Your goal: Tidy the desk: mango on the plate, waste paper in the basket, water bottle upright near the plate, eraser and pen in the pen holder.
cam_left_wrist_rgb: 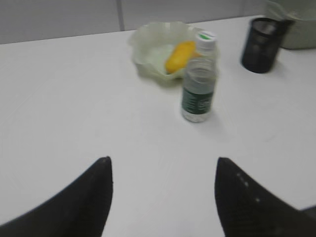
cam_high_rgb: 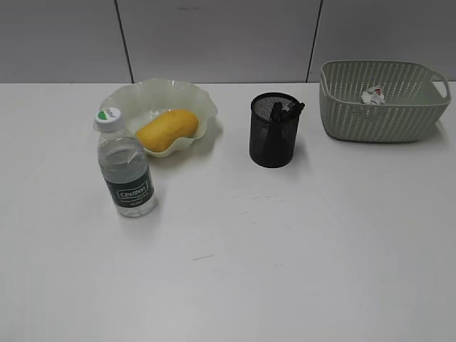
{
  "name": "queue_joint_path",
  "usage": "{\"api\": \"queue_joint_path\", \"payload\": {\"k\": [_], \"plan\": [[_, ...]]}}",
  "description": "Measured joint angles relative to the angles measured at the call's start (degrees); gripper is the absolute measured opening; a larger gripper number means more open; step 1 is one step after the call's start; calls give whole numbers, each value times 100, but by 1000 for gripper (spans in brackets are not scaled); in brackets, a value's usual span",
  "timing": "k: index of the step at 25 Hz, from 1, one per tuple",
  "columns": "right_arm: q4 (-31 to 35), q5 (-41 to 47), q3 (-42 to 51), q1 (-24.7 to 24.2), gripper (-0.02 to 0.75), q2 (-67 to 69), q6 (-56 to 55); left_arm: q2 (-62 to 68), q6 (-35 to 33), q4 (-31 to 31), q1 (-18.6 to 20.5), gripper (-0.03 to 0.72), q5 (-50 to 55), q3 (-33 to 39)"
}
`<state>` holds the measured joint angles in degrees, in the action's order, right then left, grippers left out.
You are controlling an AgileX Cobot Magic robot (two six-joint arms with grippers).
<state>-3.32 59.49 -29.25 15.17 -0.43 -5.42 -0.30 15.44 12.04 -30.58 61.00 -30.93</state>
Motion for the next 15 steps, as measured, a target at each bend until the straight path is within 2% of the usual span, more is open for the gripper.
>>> {"api": "queue_joint_path", "payload": {"k": [3,5,6,8,15], "plan": [[0,5,0,-558,499,0,0,-7,0,0,1183,486,-5,0],[8,5,0,-781,499,0,0,-7,0,0,1815,484,1,0],[17,5,0,-822,499,0,0,-7,0,0,2005,482,1,0],[24,5,0,-854,499,0,0,-7,0,0,2095,479,1,0],[40,5,0,-857,499,0,0,-7,0,-8,2031,471,1,0]]}}
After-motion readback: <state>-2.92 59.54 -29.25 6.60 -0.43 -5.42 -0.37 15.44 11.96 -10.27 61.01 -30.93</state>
